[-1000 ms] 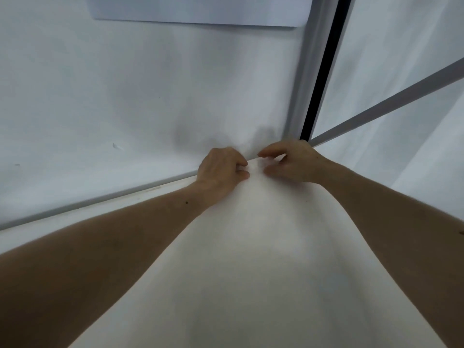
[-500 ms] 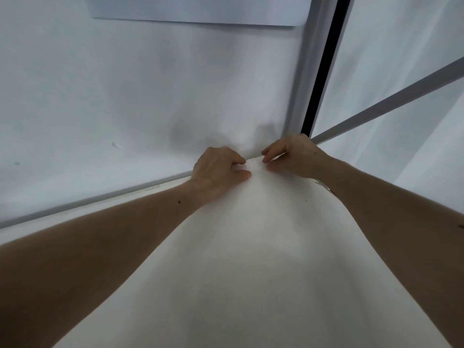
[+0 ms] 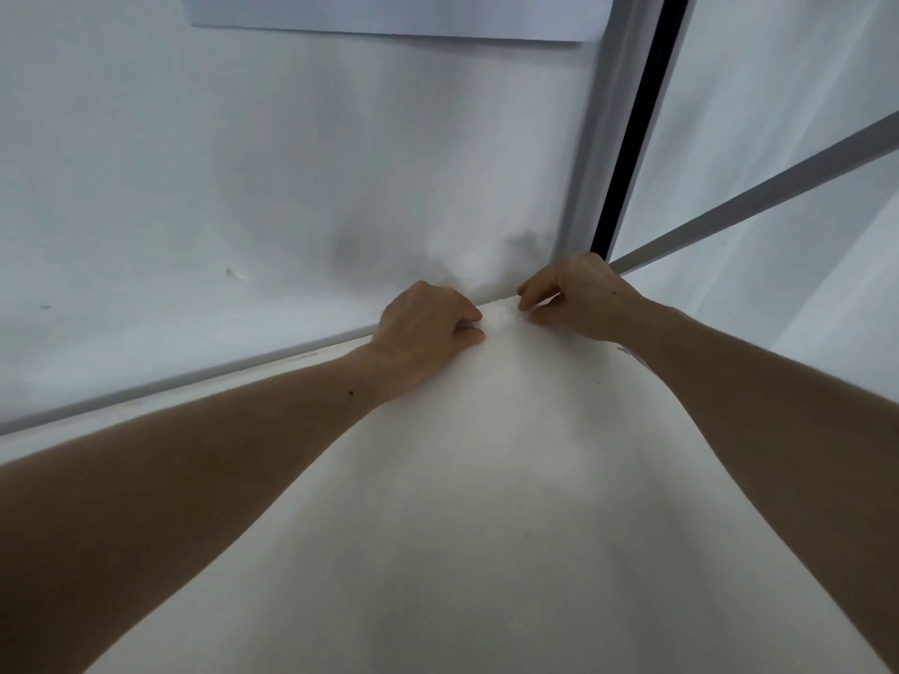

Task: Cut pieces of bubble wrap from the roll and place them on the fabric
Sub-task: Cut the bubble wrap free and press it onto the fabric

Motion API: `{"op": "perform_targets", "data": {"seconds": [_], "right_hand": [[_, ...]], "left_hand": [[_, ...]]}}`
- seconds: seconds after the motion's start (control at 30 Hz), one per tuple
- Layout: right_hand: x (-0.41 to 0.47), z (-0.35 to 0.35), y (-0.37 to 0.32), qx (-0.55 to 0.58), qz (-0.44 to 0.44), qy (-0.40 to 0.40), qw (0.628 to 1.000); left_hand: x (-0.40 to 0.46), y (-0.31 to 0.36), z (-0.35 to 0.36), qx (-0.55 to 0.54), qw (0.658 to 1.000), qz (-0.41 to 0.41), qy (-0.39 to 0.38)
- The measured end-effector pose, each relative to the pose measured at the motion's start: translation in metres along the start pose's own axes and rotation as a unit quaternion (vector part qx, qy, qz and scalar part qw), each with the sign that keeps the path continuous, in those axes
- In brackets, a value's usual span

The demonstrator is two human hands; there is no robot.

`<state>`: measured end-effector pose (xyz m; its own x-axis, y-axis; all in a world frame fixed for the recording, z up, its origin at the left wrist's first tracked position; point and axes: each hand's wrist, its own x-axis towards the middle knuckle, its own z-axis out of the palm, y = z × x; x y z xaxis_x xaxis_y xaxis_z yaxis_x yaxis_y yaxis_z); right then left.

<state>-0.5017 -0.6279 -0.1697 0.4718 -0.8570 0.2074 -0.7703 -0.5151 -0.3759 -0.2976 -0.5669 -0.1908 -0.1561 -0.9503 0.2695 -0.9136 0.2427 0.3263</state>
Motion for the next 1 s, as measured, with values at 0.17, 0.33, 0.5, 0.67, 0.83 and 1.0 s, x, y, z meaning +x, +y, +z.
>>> {"op": "perform_targets", "data": {"seconds": [0.17, 0.33, 0.5, 0.67, 0.83, 1.0], "right_hand": [[-0.003, 0.001, 0.0, 0.002, 0.0, 0.001, 1.0], [-0.005, 0.001, -0.002, 0.009, 0.008, -0.002, 1.0], [-0.004, 0.007, -0.006, -0.008, -0.014, 0.015, 1.0], [0.003, 0.015, -0.013, -0.007, -0.013, 0.024, 1.0], [0.005, 0.018, -0.015, 0.004, -0.001, 0.029, 1.0], [0.004, 0.016, -0.013, 0.022, 0.016, 0.028, 0.999]], "left_hand": [[-0.006, 0.0, 0.001, -0.014, 1.0, -0.008, 0.009], [-0.008, 0.002, -0.004, -0.031, 0.999, -0.021, 0.008], [-0.012, 0.001, -0.009, 0.0, 0.999, -0.038, 0.014], [-0.009, 0.002, -0.01, 0.009, 0.999, -0.051, 0.011], [-0.008, -0.002, -0.009, -0.01, 0.998, -0.056, 0.016], [-0.009, -0.004, -0.008, -0.012, 0.998, -0.057, 0.01]]}}
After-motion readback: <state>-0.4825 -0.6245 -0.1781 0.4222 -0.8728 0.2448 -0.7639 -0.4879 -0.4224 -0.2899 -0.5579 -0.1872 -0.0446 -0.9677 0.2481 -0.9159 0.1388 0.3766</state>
